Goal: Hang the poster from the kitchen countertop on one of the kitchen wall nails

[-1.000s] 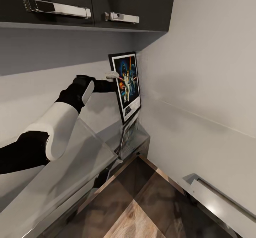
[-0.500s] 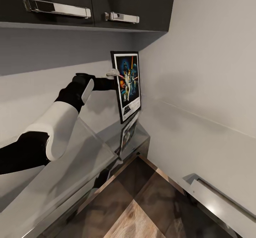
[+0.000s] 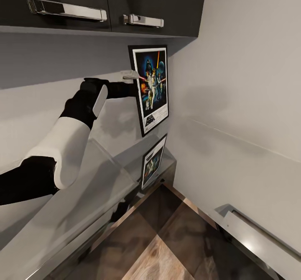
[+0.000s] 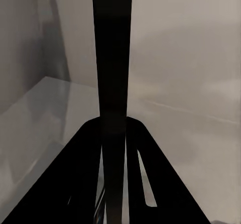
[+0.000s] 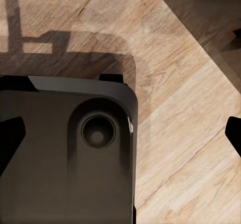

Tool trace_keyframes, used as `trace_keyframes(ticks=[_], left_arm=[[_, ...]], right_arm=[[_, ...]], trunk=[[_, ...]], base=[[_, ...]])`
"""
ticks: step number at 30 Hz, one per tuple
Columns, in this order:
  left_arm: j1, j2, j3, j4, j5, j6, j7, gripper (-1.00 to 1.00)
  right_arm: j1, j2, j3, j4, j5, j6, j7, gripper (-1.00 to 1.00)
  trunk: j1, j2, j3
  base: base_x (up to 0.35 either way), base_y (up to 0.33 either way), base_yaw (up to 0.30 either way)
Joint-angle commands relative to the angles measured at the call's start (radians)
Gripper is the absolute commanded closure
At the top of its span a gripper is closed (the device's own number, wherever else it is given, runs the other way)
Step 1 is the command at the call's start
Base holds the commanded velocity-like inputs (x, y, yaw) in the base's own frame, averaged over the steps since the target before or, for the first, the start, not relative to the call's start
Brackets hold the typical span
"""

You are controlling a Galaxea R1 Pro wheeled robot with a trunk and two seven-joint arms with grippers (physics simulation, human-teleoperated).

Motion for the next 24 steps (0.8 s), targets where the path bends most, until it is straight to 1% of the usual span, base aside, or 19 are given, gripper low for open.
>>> trace_keyframes(ticks=[1,5,8,24], left_arm=[[-0.001,0.000,0.000,-0.001,-0.001,0.005,-0.001,1.00],[-0.001,0.000,0.002,-0.002,-0.001,0.005,-0.001,1.00],[-0.001,0.000,0.002,-0.002,-0.001,0.005,-0.001,1.00],[-0.001,0.000,0.002,-0.001,-0.001,0.005,-0.001,1.00]], right_arm=[[-0.002,0.000,0.001,0.004,0.001,-0.007,0.000,-1.00],[-0.002,0.000,0.001,0.003,0.002,-0.008,0.001,-1.00],[-0.002,0.000,0.001,0.003,0.002,-0.008,0.001,-1.00],[-0.002,-0.001,0.001,0.003,0.002,-0.008,0.001,-1.00]], trunk=[[0.000,-0.001,-0.001],[0.000,-0.001,-0.001],[0.000,-0.001,-0.001],[0.000,-0.001,-0.001]], base=[[0.000,0.000,0.000],[-0.011,0.000,0.000],[-0.148,0.000,0.000],[-0.319,0.000,0.000]])
